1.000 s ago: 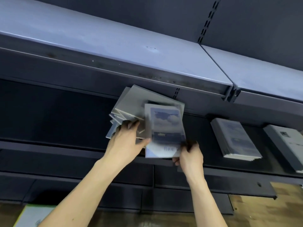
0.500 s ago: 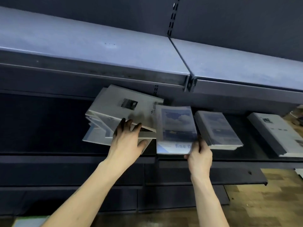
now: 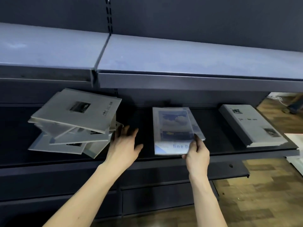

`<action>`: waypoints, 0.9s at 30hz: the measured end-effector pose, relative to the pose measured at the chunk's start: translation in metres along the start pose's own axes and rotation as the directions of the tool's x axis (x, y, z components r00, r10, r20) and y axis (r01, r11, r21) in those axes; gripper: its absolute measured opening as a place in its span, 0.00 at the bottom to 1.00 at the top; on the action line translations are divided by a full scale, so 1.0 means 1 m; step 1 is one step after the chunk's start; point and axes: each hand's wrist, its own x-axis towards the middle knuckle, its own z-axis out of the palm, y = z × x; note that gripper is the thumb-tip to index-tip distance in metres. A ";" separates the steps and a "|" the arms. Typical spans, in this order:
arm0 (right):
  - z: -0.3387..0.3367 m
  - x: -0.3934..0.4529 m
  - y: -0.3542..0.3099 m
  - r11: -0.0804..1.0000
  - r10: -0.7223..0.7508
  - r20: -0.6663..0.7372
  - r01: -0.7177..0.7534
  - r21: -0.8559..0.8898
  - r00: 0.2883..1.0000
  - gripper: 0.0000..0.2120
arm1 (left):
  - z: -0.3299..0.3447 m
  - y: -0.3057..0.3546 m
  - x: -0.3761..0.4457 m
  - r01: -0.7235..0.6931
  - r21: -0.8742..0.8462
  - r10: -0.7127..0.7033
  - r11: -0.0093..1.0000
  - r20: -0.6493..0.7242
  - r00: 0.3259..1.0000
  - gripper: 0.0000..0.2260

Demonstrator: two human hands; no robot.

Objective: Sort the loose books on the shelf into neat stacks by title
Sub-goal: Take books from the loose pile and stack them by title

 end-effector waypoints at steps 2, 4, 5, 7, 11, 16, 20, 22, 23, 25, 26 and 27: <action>-0.013 0.013 0.005 1.000 0.002 0.007 -0.002 -0.002 1.000 0.18 | 0.007 0.016 0.003 0.014 0.000 -0.014 1.000 0.015 1.000 0.29; -0.027 0.026 0.012 1.000 0.011 0.013 -0.011 -0.015 1.000 0.18 | 0.014 0.032 0.005 0.033 0.011 -0.033 0.999 0.032 0.999 0.29; -0.033 0.032 0.015 1.000 0.013 0.016 -0.013 -0.020 1.000 0.18 | 0.017 0.039 0.005 0.041 0.018 -0.042 0.999 0.037 0.998 0.29; -0.044 0.042 0.019 1.000 0.021 0.026 -0.021 -0.019 0.999 0.17 | 0.021 0.054 0.006 0.053 0.021 -0.054 0.998 0.035 0.998 0.29; -0.060 0.062 0.024 0.999 0.040 0.063 -0.038 -0.039 0.997 0.17 | 0.030 0.081 0.005 0.074 0.032 -0.074 0.997 0.008 0.997 0.28; -0.065 0.091 0.024 0.991 0.084 0.169 -0.064 -0.119 0.982 0.17 | 0.045 0.100 0.004 0.112 0.045 -0.113 0.993 0.018 0.993 0.28; -0.065 0.110 0.020 0.984 0.119 0.307 -0.071 -0.161 0.944 0.21 | 0.049 0.109 0.008 0.135 0.056 -0.138 0.989 0.035 0.990 0.28; -0.064 0.113 0.016 0.960 0.123 0.388 -0.011 -0.278 0.913 0.35 | 0.049 0.110 0.013 0.140 0.064 -0.142 0.988 0.032 0.989 0.28; -0.064 0.113 0.014 0.942 0.120 0.426 0.033 -0.335 0.897 0.40 | 0.049 0.110 0.016 0.142 0.069 -0.144 0.988 0.028 0.989 0.28; -0.063 0.112 0.014 0.921 0.093 0.478 0.107 -0.374 0.874 0.45 | 0.048 0.110 0.021 0.149 0.068 -0.151 0.986 0.027 0.988 0.28; -0.062 0.111 0.015 0.918 0.065 0.487 0.140 -0.372 0.871 0.44 | 0.048 0.109 0.022 0.155 0.066 -0.157 0.986 0.030 0.987 0.28; -0.061 0.112 0.017 0.911 0.040 0.487 0.168 -0.376 0.872 0.42 | 0.049 0.109 0.024 0.162 0.063 -0.164 0.985 0.034 0.986 0.28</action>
